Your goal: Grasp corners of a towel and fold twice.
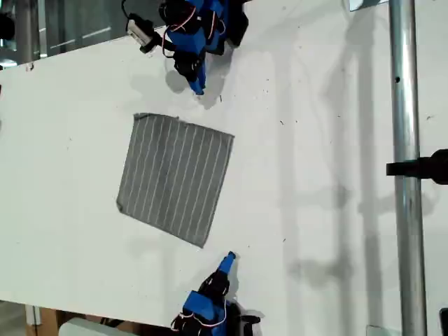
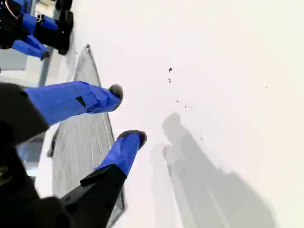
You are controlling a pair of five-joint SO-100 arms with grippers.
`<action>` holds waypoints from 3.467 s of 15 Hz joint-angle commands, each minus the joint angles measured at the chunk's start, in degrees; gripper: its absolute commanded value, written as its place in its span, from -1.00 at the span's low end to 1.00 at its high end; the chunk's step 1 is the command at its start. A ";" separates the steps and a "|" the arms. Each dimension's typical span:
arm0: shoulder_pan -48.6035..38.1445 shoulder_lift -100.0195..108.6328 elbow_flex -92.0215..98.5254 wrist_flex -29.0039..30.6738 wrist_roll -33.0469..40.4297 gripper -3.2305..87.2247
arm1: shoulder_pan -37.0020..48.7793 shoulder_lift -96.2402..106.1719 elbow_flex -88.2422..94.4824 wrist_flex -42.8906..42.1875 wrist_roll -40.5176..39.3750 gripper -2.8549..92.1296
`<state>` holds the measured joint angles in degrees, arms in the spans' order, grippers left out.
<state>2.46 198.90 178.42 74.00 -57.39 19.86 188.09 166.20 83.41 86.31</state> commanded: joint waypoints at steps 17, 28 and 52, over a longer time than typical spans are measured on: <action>-14.33 0.35 0.26 0.18 -23.47 -0.99 | -11.25 -78.93 -66.27 -11.07 -31.90 -0.95; -14.15 0.35 0.26 0.18 -23.47 -0.99 | -14.06 -103.89 -81.56 -0.26 -43.95 0.04; -13.89 -6.42 -13.97 0.97 -23.99 -1.00 | -10.90 -123.49 -81.39 -11.60 -45.88 -0.94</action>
<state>-11.25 196.70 171.47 74.88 -82.44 9.49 64.60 85.87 72.07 39.99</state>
